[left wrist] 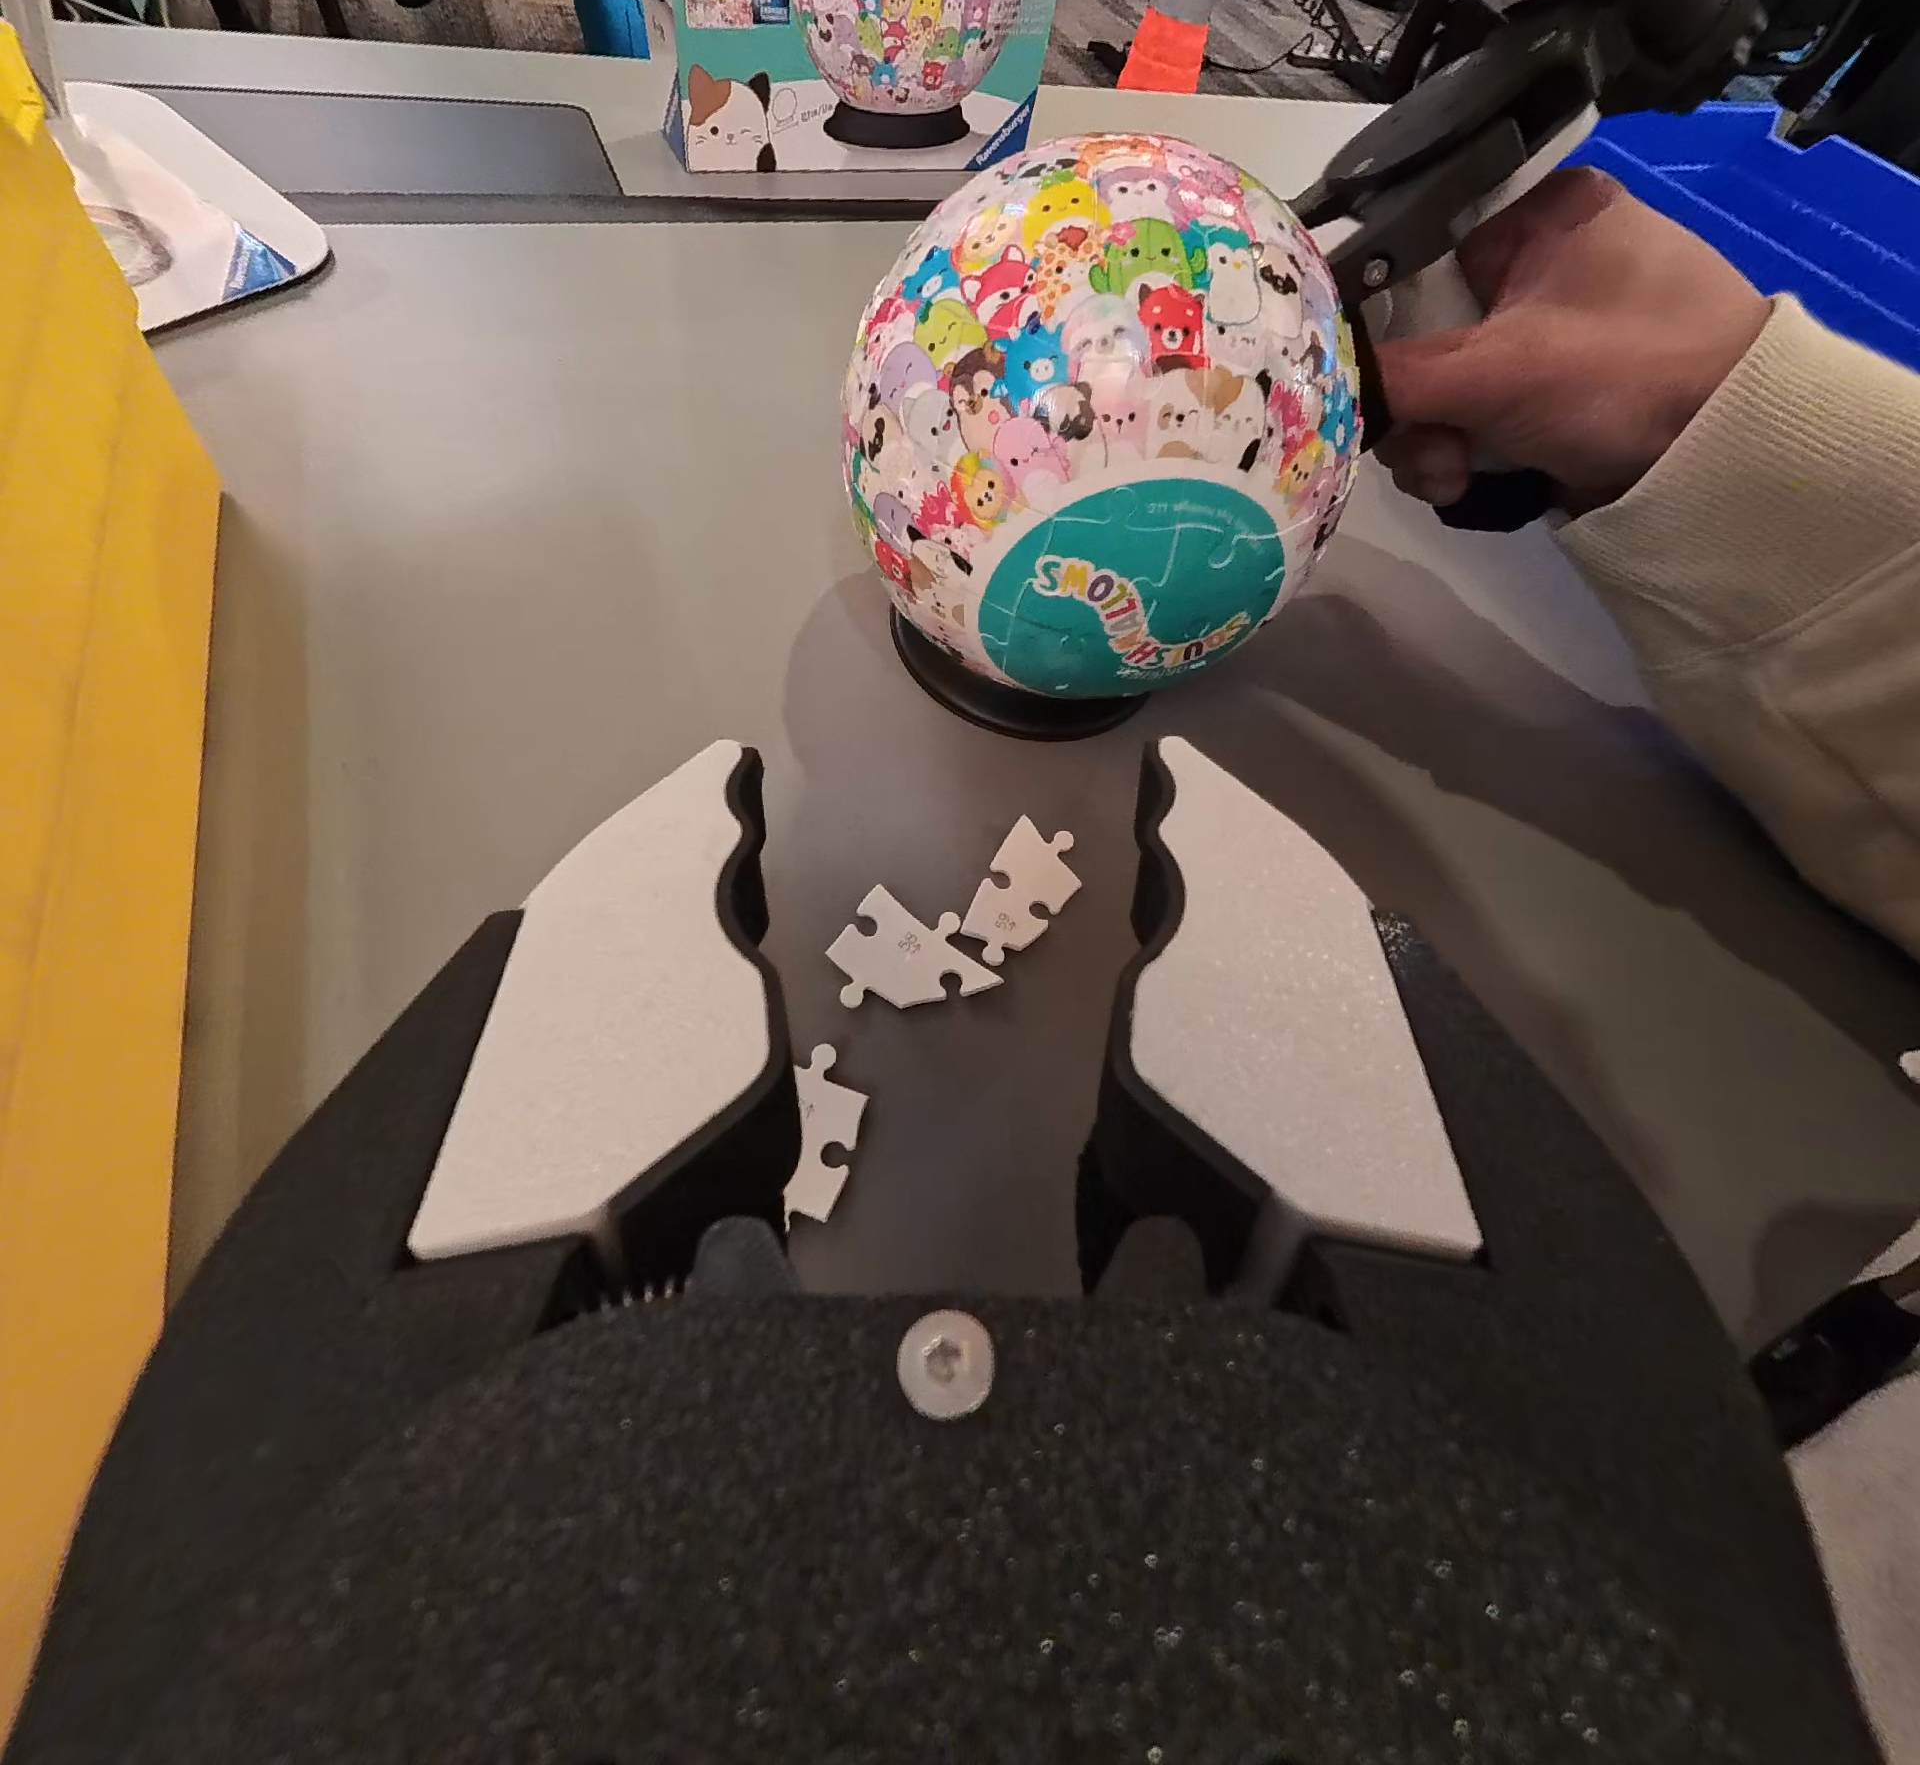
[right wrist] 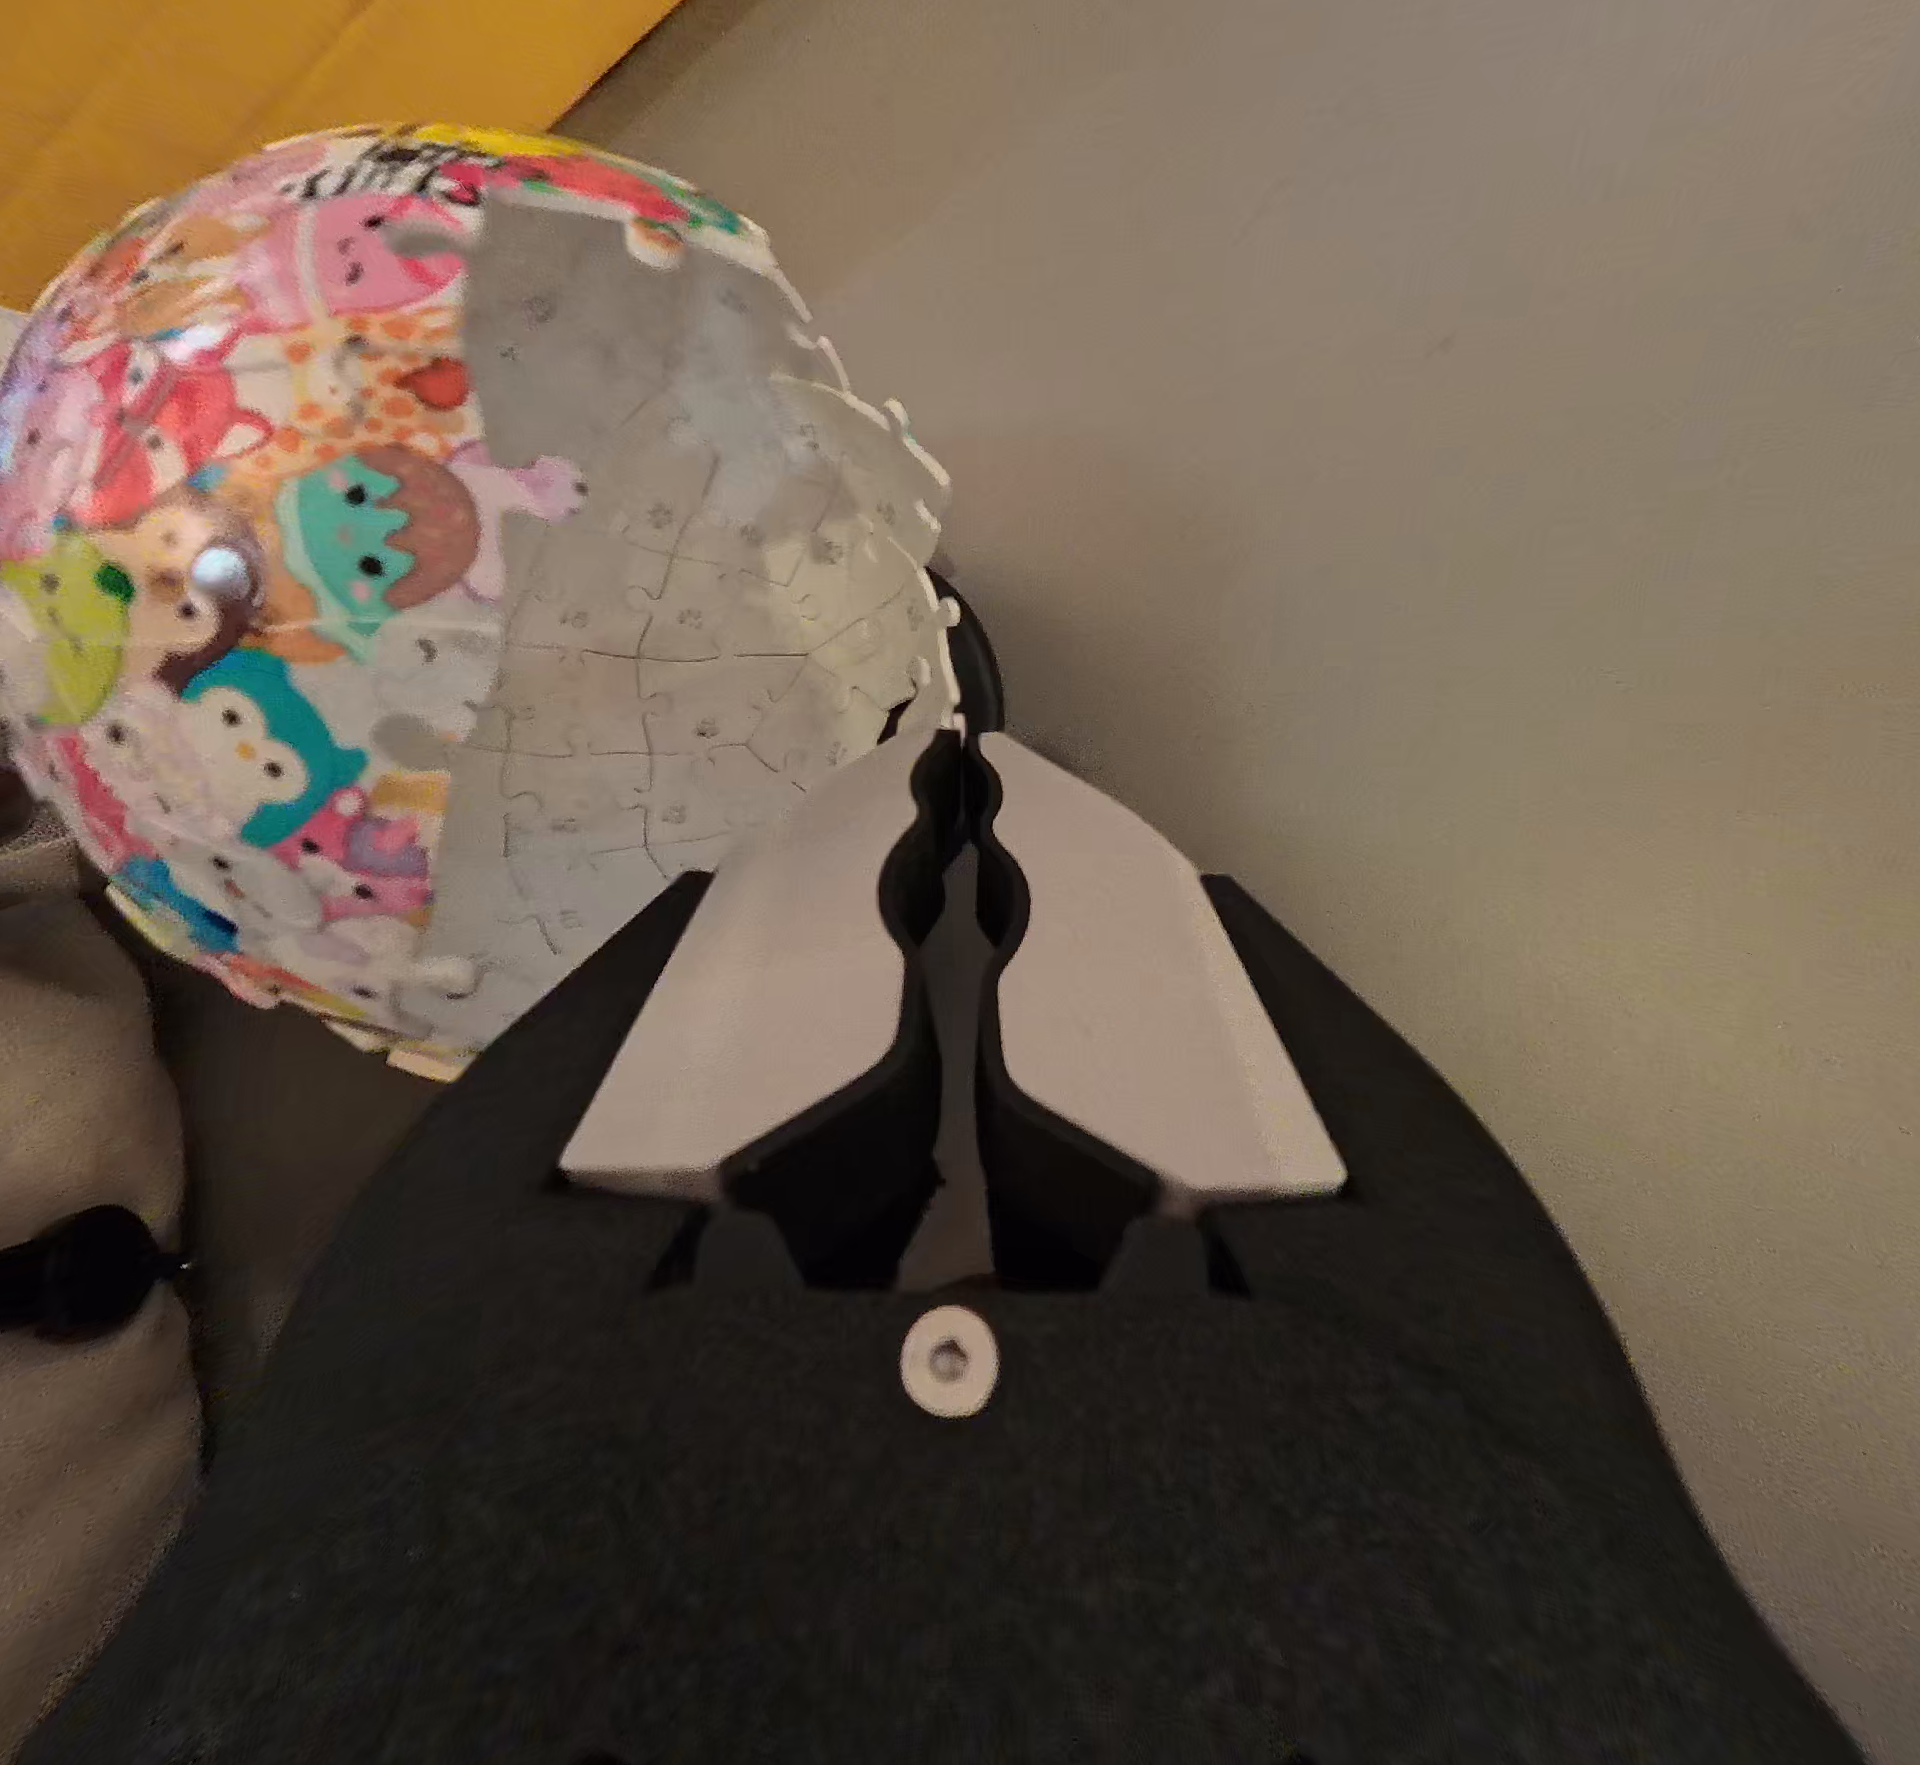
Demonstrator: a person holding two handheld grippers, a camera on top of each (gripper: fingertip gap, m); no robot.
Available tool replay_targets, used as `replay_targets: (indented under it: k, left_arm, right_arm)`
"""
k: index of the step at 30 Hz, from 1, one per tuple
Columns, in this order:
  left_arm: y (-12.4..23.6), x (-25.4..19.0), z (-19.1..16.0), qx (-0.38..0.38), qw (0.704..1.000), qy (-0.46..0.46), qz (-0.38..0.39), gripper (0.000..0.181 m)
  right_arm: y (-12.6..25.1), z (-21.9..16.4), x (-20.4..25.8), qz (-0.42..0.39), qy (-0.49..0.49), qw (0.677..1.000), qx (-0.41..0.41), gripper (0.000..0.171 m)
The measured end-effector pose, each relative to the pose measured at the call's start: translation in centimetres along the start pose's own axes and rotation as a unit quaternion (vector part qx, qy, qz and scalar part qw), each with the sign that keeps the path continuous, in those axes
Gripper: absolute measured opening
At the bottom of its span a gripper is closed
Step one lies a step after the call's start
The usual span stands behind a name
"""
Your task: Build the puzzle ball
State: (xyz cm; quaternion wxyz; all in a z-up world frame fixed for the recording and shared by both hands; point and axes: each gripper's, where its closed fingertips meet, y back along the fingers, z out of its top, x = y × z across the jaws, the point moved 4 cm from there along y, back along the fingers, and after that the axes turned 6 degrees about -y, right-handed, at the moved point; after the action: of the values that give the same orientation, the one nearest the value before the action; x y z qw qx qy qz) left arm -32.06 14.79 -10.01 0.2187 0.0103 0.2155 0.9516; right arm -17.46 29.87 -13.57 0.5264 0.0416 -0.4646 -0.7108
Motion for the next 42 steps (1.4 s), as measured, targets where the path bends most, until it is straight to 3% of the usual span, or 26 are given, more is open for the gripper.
replay_targets:
  k: [14, 27, 36, 38, 41, 42]
  left_arm:
    - [0.0, -0.1, 0.1, 0.002, 1.000, -0.003, 0.001, 0.068]
    - [0.0, -0.3, 0.3, 0.000, 1.000, -0.007, 0.000, 0.068]
    - [0.2, -0.2, 0.4, -0.001, 1.000, -0.009, 0.003, 0.068]
    - [0.1, -0.2, 0.4, 0.001, 1.000, -0.010, 0.002, 0.068]
    - [0.2, -0.1, 0.4, 0.000, 1.000, -0.009, 0.003, 0.068]
    - [0.2, -0.1, 0.4, 0.000, 1.000, -0.007, 0.003, 0.068]
  right_arm:
    - [-0.8, -1.1, -0.4, 0.036, -0.044, 0.998, -0.033, 0.000]
    - [-0.1, -1.4, 0.1, -0.033, -0.038, 0.996, -0.076, 0.000]
    - [-0.1, -1.3, 0.3, -0.025, -0.041, 0.994, -0.094, 0.000]
    - [0.1, -1.2, 0.6, 0.002, -0.037, 0.994, -0.098, 0.000]
    - [0.6, -0.9, 0.7, 0.071, -0.032, 0.991, -0.108, 0.022]
    - [0.7, -1.1, 0.4, 0.081, -0.041, 0.992, -0.092, 0.021]
